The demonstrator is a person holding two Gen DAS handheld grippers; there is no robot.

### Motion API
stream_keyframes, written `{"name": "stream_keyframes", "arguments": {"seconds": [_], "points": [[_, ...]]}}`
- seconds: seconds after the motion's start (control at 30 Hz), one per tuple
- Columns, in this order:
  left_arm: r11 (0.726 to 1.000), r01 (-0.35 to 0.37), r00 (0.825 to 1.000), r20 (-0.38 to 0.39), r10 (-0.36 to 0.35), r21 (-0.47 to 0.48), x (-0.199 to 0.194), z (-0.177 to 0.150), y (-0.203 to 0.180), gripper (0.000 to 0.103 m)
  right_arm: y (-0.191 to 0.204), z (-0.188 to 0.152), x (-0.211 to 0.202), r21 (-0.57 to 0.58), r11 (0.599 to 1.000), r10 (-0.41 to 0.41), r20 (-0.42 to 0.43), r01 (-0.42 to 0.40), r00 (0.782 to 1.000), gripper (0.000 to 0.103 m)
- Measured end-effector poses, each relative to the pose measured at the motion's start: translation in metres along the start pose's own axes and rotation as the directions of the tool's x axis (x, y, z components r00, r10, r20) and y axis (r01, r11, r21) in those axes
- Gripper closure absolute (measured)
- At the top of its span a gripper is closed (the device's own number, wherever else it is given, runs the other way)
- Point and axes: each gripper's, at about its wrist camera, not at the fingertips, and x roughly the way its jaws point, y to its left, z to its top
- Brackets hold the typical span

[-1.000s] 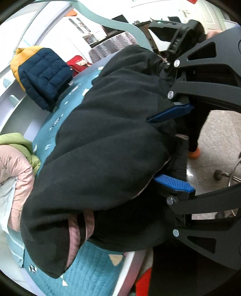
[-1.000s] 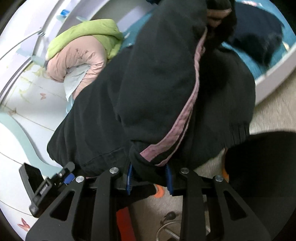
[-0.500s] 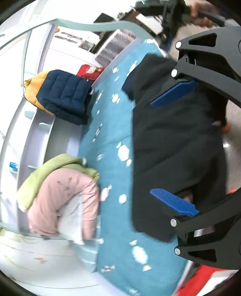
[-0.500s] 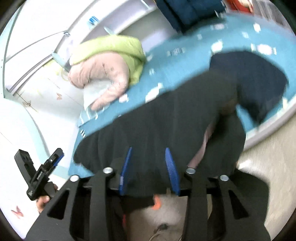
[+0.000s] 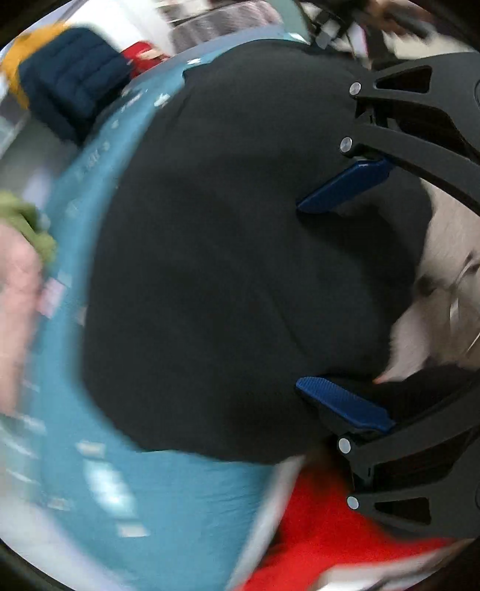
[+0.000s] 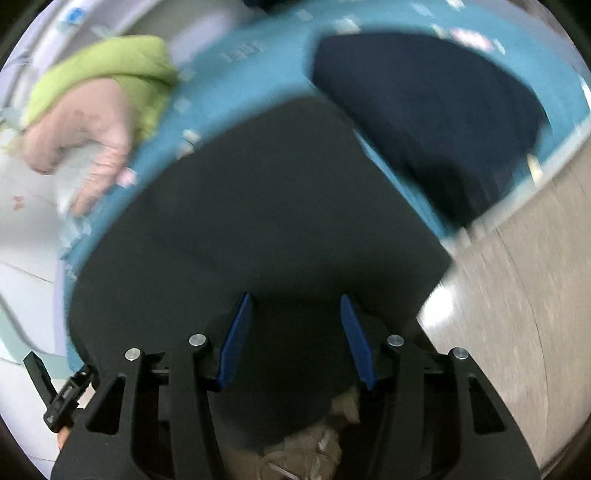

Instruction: Fold large clothes

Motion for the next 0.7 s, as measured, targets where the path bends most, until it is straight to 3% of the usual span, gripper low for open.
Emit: {"name": "stream_keyframes", "arguments": {"seconds": [0.17, 0.33, 0.47, 0.53, 0.7], "points": [[1.000, -0.021, 0.999, -0.040, 0.021, -0.012, 0.030, -0.017, 0.013, 0.008, -0.044, -0.021, 0.045, 0.149, 0.988, 0.041, -0.091, -0.027, 0.995, 0.058], [0.999, -0.040, 0.998, -0.046, 0.039, -0.022, 0.037, -0.006, 0.011, 0.006, -0.038, -0.010, 0.058, 0.149, 0.989, 0.029, -0.108, -0.013, 0.994, 0.057], [0.999, -0.028, 0.998, -0.063, 0.026, -0.031, 0.028, -0.003, 0.012, 0.007, -0.019, -0.004, 0.034, 0.085, 0.996, -0.014, -0.123, 0.024, 0.992, 0.054], [1.000, -0.001, 0.998, -0.060, -0.001, -0.030, 0.023, -0.002, 0.016, 0.007, -0.011, -0.005, 0.010, 0.043, 0.999, -0.004, -0.098, 0.008, 0.995, 0.054], [0.998, 0.040, 0.997, -0.066, -0.043, -0.045, 0.010, 0.002, 0.021, 0.007, 0.045, 0.009, -0.047, -0.139, 0.988, 0.074, 0.069, -0.064, 0.995, 0.054]]}}
